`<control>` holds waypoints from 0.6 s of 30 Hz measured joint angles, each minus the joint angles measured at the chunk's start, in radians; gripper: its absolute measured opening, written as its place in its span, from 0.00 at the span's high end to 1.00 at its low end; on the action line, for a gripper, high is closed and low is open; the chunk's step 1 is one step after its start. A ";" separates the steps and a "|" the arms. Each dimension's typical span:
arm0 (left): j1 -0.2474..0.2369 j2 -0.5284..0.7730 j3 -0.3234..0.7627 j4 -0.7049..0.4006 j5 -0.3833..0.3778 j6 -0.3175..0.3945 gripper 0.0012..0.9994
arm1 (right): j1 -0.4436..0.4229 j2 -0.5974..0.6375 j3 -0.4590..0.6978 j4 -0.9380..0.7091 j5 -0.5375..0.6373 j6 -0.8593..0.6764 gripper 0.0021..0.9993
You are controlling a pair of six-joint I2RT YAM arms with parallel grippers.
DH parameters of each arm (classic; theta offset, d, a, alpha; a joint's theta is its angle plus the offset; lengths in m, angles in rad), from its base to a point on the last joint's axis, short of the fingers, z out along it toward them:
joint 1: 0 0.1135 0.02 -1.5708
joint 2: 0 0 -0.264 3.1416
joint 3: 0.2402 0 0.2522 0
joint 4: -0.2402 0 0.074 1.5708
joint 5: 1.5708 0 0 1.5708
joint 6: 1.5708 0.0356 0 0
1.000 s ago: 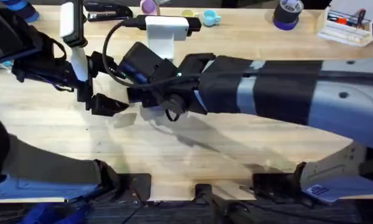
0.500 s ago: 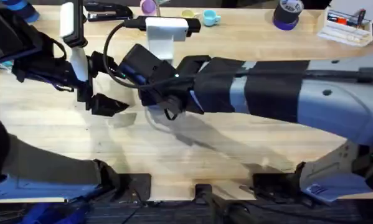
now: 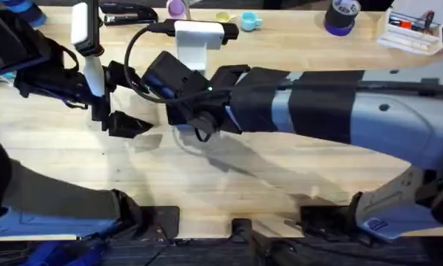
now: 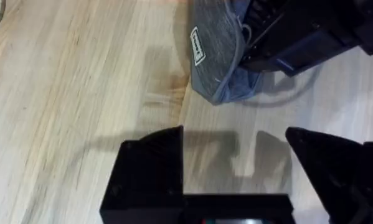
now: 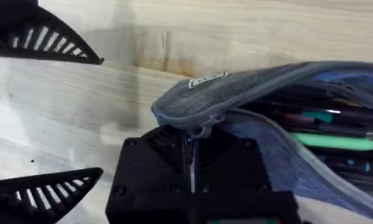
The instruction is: Unzip the bag, pick up the pens from the table one at a time and place them inside, then zip the bag closed.
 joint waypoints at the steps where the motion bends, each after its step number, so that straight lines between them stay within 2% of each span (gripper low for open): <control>1: 0.000 0.000 0.000 0.000 0.000 0.000 0.00 | -0.001 0.000 0.000 0.000 -0.002 -0.006 0.97; 8: 0.000 0.000 0.000 -0.001 0.002 0.000 0.00 | -0.001 -0.007 0.000 -0.002 -0.007 -0.111 0.97; 12: 0.000 0.000 0.000 -0.001 0.016 0.000 0.01 | -0.005 -0.057 -0.002 -0.019 -0.007 -0.197 0.97; 17: 0.000 0.000 0.000 -0.001 0.081 0.000 0.01 | -0.023 -0.152 -0.003 -0.049 0.010 -0.285 0.97; 18: -0.007 0.000 0.000 -0.001 0.120 0.000 0.01 | -0.027 -0.173 -0.003 -0.055 -0.002 -0.332 0.97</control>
